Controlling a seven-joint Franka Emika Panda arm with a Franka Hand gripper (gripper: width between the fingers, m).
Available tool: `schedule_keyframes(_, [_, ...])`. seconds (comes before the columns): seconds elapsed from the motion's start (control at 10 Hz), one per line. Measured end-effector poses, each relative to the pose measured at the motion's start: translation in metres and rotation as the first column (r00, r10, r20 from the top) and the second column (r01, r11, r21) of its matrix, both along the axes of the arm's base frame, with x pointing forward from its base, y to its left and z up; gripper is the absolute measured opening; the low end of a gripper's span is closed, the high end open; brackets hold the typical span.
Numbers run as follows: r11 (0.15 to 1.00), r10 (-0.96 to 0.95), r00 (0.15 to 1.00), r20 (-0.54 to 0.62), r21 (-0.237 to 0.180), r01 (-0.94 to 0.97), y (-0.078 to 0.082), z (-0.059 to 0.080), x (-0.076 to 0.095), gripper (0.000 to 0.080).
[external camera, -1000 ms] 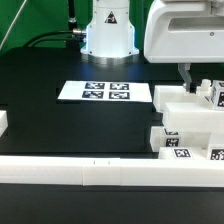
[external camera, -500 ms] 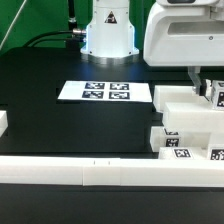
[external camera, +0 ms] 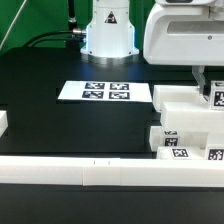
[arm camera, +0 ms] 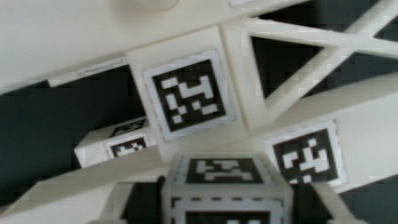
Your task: Assemble chair
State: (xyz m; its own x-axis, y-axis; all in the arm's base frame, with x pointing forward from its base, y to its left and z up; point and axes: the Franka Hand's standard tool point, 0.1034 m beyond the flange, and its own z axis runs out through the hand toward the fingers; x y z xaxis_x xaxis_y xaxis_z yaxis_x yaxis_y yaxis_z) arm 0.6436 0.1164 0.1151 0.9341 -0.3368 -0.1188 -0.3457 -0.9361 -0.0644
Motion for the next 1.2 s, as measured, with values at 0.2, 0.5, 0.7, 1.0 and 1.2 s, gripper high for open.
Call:
schedule_keyframes(0.2, [0.987,-0.162,0.987,-0.017,-0.011,0.162,0.0006,-0.0002,-0.0001,0.0282])
schedule_keyframes(0.5, [0.927,-0.373,0.927,-0.018,-0.027,0.373,0.0007,0.0001,0.0032,0.0284])
schedule_keyframes(0.7, [0.864,-0.504,0.863,-0.029,-0.042,0.502,0.0021,-0.0001,0.0029,0.0284])
schedule_keyframes(1.0, [0.748,-0.663,0.747,-0.049,-0.056,0.661,0.0052,-0.0002,0.0025,0.0284])
schedule_keyframes(1.2, [0.607,-0.794,0.604,-0.069,-0.056,0.793,0.0058,-0.0006,0.0035,0.0284])
